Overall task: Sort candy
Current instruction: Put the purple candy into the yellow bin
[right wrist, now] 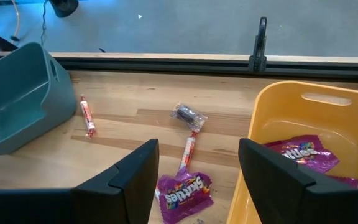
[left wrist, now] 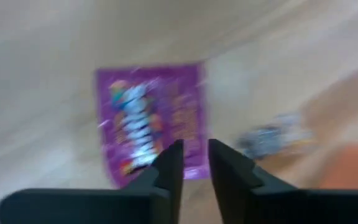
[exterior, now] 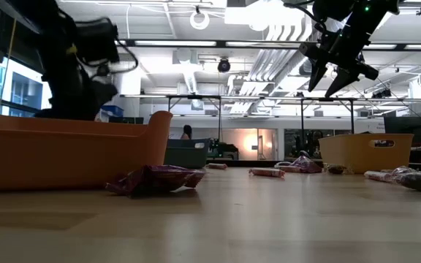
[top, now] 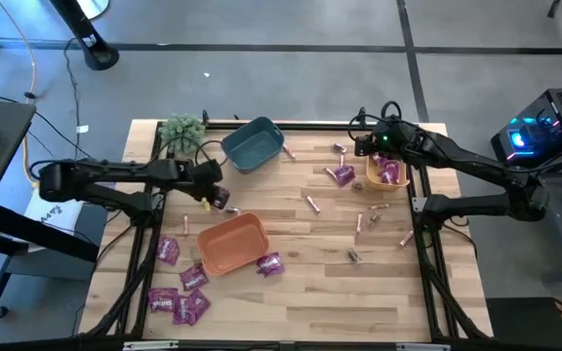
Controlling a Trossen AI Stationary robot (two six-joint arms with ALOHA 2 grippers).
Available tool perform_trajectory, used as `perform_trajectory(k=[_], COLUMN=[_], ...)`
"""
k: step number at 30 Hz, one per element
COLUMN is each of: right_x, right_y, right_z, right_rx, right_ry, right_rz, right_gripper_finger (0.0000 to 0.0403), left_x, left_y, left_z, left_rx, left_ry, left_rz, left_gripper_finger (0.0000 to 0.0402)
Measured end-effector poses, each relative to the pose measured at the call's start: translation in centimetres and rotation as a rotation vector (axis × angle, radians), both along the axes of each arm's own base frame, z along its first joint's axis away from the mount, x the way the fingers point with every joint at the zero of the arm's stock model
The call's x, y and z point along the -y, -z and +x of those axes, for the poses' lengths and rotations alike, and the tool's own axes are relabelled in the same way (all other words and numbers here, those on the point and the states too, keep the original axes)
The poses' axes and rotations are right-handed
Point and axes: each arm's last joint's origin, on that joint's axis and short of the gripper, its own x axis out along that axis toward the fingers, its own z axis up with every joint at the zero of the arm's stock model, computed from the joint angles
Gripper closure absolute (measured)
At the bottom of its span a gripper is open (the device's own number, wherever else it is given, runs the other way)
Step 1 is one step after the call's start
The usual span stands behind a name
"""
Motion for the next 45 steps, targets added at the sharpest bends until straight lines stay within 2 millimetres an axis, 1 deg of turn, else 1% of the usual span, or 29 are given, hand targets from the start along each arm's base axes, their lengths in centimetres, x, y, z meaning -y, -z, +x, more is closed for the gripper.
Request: perform_trajectory(k=[4,9,12,15,17,19,21,24,25,28,31,35,40,42,45], right_x=[0.0,0.0,0.0,0.0,0.0,0.0,0.0,0.0,0.0,0.0,0.0,0.0,0.0,0.0,0.0], right_y=[0.0,0.0,0.0,0.0,0.0,0.0,0.0,0.0,0.0,0.0,0.0,0.0,0.0,0.0,0.0], right_z=[0.0,0.0,0.0,0.0,0.0,0.0,0.0,0.0,0.0,0.0,0.0,0.0,0.0,0.0,0.0], right_rx=[0.003,0.004,0.005,0.004,0.004,0.003,0.003,0.003,0.002,-0.002,-0.003,-0.004,-0.004,-0.004,-0.005], right_ry=[-0.003,-0.004,-0.005,-0.005,-0.006,-0.006,-0.006,-0.007,-0.007,-0.011,-0.012,-0.012,-0.012,-0.012,-0.012], right_rz=[0.004,0.005,0.007,0.007,0.006,0.006,0.006,0.006,0.006,0.004,0.004,0.004,0.004,0.004,0.004], right_gripper_finger=[0.0187,0.0187,0.0187,0.0187,0.0187,0.0187,0.0187,0.0187,0.0187,0.0187,0.0187,0.0187,0.0187,0.0187,0.0187], left_x=[-0.6,-0.9,-1.1,-1.2,-1.0,-0.7,-0.5,-0.2,-0.1,0.2,0.5,0.5,0.6,0.7,1.0], left_y=[1.3,2.7,3.7,4.4,4.6,4.6,4.3,4.0,3.9,3.5,2.2,-1.5,-5.0,-5.0,-4.2], left_z=[0.3,1.1,1.5,1.8,1.9,1.9,2.0,2.3,2.3,2.3,2.0,2.1,1.2,0.5,-0.5], left_rx=[-0.067,-0.119,-0.174,-0.206,-0.216,-0.223,-0.220,-0.185,-0.174,-0.124,-0.070,0.098,0.194,0.138,-0.006], left_ry=[-0.048,-0.032,-0.054,-0.064,-0.048,-0.041,-0.031,-0.017,-0.014,-0.015,-0.020,-0.032,-0.037,-0.023,-0.012], left_rz=[-0.028,-0.011,-0.021,-0.021,-0.009,0.002,0.004,0.009,0.005,-0.006,-0.008,0.076,0.142,0.137,0.102], left_gripper_finger=[0.0260,0.0200,0.0176,0.0169,0.0179,0.0211,0.0264,0.0366,0.0382,0.0393,0.0401,0.0401,0.0401,0.0401,0.0392])
